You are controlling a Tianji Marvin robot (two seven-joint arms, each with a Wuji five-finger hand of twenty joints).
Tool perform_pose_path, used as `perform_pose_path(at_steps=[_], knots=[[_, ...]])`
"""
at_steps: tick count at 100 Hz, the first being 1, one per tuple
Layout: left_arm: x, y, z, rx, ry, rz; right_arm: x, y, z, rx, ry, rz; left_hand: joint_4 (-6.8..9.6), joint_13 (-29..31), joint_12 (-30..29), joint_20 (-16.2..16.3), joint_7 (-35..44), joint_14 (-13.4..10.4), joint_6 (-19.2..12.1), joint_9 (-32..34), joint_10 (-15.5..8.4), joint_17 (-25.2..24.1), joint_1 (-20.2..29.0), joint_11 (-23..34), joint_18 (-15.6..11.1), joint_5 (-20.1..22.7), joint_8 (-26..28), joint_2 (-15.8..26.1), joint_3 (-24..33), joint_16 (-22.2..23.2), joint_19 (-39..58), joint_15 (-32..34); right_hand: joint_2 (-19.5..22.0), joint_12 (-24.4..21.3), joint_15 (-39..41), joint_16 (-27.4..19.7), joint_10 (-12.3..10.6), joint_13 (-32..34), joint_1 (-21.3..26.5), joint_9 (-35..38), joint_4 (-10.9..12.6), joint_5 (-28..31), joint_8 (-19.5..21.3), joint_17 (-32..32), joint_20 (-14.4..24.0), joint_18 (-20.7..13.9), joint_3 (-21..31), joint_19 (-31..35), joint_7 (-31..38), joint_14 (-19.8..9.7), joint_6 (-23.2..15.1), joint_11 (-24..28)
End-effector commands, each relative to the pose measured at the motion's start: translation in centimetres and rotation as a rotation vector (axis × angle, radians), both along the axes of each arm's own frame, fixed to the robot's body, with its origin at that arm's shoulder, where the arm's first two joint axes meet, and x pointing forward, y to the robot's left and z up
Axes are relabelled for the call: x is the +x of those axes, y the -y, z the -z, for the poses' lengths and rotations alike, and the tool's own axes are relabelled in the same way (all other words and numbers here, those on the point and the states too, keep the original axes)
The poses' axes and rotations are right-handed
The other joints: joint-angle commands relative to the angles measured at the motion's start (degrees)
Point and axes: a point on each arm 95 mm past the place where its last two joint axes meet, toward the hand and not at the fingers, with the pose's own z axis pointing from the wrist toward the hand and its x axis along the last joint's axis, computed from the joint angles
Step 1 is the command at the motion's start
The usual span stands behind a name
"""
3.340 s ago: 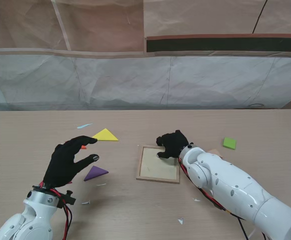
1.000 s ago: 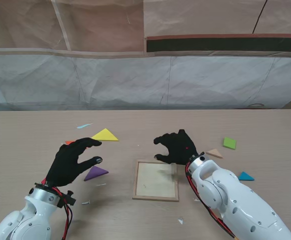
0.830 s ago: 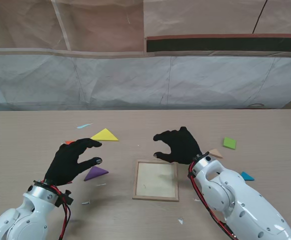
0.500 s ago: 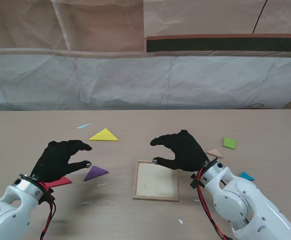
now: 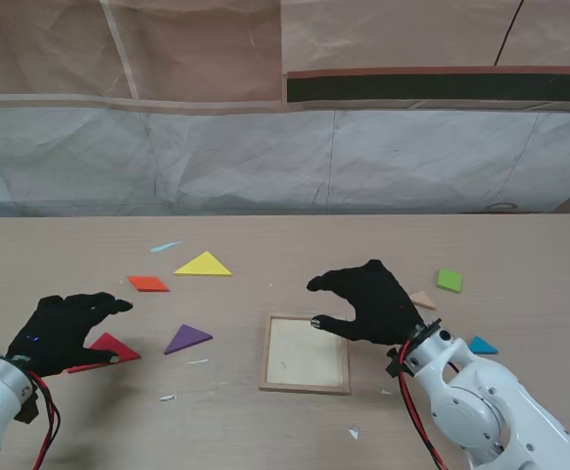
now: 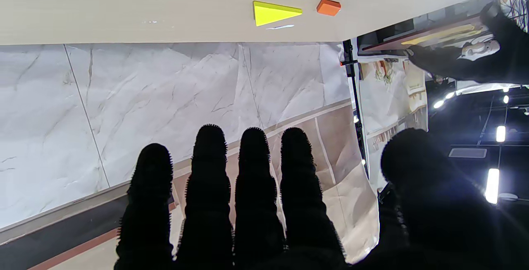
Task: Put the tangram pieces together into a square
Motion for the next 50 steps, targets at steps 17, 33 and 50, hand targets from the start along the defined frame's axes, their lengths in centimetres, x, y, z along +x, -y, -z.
perform_pose_path(at_steps=[17, 33, 50], knots=[[0.4, -2.5, 1.6, 0.031, -0.111, -0.121, -0.8, -0.2, 0.8, -0.004, -0.015, 0.01, 2.24, -3.8, 3.6, -2.4, -15.0, -2.2, 1.7, -4.5, -1.3, -0.3, -1.0, -9.9, -1.0, -1.9, -2.9, -7.8, 2.3, -0.7, -5.0, -3.1, 0.0, 0.5, -0.9, 0.1, -0.1, 0.0, -0.7, 0.7, -0.2, -0.4, 0.8, -1.1, -0.1, 1.4, 0.0, -0.8, 0.9, 0.2, -1.3, -0.8], [1.5, -3.2, 3.2, -0.002, -0.144, -0.171, -0.9, -0.2, 0.9, -0.013, -0.012, 0.018, 1.13, -3.6, 7.1, -1.5, -14.7, -2.5, 2.2, -4.6, -1.3, -0.1, -5.0, -10.3, -1.9, -2.1, -2.1, -10.9, 13.4, 0.3, -3.1, -2.0, -0.1, 0.7, -1.0, 0.2, -0.2, 0.0, -0.8, 0.7, -0.2, -0.4, 0.9, -1.0, 0.0, 1.4, -0.1, -0.8, 1.0, 0.1, -1.4, -0.7], [2.5, -3.3, 4.9, -0.019, -0.179, -0.186, -0.9, -0.1, 0.6, 0.0, -0.01, 0.029, 0.49, -3.0, 7.5, -0.1, -13.6, -2.5, 3.1, -4.1, -1.0, -0.1, -5.7, -8.7, -2.7, -2.2, -0.6, -11.5, 18.5, 0.8, -0.5, -0.5, -0.2, 0.9, -0.9, 0.2, -0.2, 0.0, -0.7, 0.8, -0.2, -0.2, 1.1, -1.0, 0.2, 1.4, 0.0, -0.8, 1.1, 0.1, -1.3, -0.6]])
